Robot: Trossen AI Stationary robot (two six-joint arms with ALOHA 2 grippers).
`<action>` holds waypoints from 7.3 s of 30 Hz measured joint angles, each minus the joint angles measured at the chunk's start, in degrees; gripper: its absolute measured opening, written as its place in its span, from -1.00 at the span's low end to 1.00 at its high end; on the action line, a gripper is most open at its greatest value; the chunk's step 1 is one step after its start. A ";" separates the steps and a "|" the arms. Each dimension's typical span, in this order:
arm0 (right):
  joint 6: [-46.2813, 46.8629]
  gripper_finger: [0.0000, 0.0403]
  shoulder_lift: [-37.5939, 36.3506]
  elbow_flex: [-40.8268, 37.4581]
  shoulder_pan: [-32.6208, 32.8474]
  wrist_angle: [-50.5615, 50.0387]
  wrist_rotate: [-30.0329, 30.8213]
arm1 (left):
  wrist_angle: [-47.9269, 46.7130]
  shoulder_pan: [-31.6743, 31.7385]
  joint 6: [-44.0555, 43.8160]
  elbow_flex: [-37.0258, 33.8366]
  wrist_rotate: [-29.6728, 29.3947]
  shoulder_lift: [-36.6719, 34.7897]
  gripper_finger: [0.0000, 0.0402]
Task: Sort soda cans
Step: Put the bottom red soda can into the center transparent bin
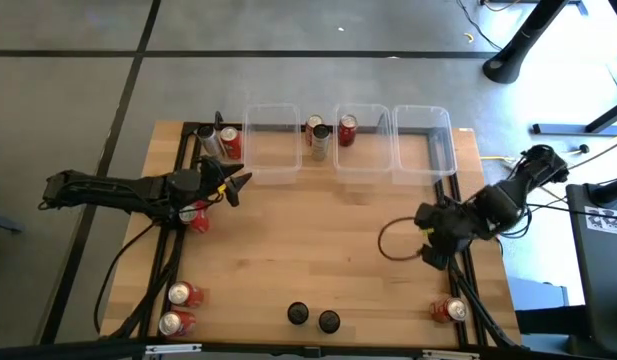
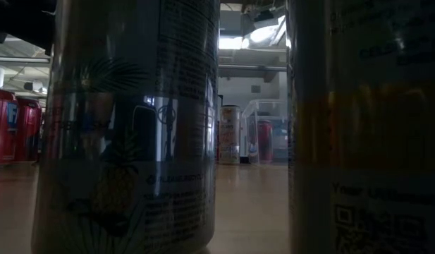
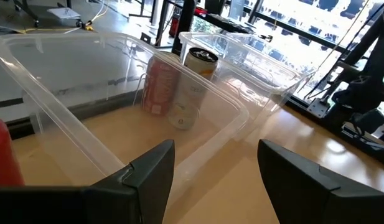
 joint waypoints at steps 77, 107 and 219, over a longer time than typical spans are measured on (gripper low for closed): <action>30.84 0.88 22.63 -0.11 35.35 8.55 -9.36 | -0.44 -0.07 1.43 0.00 2.03 -0.02 0.10; 29.64 0.88 24.18 -0.03 34.22 13.56 -8.89 | -0.42 -0.07 1.29 0.00 3.07 -0.02 0.10; -56.20 0.44 29.41 9.97 -73.74 27.71 6.61 | -0.81 0.00 4.74 0.02 2.38 -0.01 0.10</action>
